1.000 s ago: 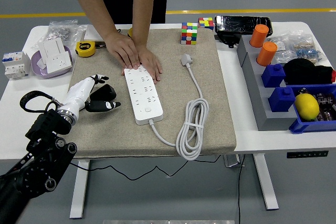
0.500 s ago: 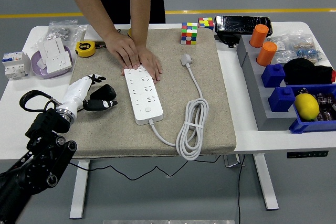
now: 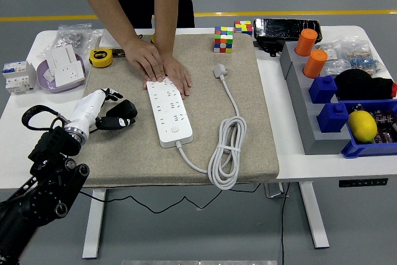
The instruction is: Pick up the plug,place it near the board,insert it into the board,press the button
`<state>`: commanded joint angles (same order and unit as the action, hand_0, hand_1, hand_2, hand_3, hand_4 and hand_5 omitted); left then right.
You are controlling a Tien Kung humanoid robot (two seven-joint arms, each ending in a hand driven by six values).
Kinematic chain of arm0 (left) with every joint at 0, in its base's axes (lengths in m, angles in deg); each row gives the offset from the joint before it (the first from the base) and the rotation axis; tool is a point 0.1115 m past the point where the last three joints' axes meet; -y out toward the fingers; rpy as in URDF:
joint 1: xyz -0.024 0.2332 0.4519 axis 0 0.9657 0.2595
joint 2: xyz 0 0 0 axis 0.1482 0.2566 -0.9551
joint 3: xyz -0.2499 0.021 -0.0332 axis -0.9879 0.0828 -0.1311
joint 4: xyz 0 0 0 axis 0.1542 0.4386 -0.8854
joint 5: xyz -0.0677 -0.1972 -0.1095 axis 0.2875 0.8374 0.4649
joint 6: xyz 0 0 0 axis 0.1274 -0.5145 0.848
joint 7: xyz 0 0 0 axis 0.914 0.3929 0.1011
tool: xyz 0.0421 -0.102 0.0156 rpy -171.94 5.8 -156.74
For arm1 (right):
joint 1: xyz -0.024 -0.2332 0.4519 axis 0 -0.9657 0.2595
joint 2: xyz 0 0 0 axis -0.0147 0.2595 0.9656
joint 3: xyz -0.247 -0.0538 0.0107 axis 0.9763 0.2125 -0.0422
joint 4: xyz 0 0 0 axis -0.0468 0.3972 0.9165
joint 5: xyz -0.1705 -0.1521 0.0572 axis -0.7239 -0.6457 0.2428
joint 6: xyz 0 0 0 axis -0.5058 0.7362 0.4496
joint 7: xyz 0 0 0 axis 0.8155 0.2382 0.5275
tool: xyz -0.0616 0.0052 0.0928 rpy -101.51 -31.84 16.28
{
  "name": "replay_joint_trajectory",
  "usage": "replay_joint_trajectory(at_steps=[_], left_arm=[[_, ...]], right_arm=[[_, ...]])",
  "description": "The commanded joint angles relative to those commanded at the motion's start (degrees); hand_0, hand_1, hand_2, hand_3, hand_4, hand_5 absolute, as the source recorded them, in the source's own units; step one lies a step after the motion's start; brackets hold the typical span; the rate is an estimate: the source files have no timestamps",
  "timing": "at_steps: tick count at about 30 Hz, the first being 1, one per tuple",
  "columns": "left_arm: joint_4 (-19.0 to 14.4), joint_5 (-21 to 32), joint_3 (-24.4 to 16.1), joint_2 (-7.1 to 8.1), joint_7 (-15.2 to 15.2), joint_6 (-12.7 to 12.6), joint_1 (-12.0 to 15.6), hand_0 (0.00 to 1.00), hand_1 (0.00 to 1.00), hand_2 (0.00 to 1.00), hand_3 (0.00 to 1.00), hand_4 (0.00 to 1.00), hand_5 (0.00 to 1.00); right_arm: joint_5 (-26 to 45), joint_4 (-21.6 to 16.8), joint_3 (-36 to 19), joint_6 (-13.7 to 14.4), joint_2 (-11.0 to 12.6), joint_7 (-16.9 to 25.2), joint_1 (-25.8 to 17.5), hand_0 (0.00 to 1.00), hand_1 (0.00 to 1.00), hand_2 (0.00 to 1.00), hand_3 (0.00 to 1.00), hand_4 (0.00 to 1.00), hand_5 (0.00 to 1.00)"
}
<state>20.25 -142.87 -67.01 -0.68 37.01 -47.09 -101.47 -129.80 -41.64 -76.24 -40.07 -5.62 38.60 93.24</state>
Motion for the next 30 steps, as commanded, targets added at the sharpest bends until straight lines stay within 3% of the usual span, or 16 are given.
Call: replay_joint_trajectory(at_steps=[7,8,13,14,30], left_arm=[[0.43,-0.48,-0.06,0.02,-0.11,0.19,-0.07,0.752,0.77,0.677,0.6,0.998,0.279],[0.45,-0.54,-0.06,0.02,-0.13,0.21,-0.07,0.749,0.74,0.613,0.547,0.998,0.258],[0.56,-0.87,-0.17,-0.03,-0.18,0.24,-0.1,0.749,0.74,0.613,0.547,0.998,0.258],[0.58,-0.89,-0.21,-0.03,-0.14,0.23,-0.11,0.745,0.729,0.567,0.518,0.965,0.254],[0.2,-0.84,-0.44,0.01,0.01,0.82,-0.28,0.74,0.738,0.56,0.512,0.956,0.275]], right_arm=[[-0.03,0.0,-0.1,0.01,-0.05,-0.01,0.02,0.849,0.761,0.753,0.788,0.998,0.911],[-0.01,0.0,-0.09,0.01,-0.06,-0.01,0.03,0.849,0.761,0.753,0.788,0.998,0.911],[-0.03,0.0,-0.1,0.02,-0.05,0.01,0.07,0.849,0.761,0.753,0.788,0.998,0.911],[-0.02,0.0,-0.11,0.03,-0.04,0.0,0.08,0.849,0.761,0.753,0.788,0.998,0.911],[-0.03,0.0,-0.03,0.04,-0.01,-0.05,0.11,0.849,0.761,0.753,0.788,0.998,0.911]])
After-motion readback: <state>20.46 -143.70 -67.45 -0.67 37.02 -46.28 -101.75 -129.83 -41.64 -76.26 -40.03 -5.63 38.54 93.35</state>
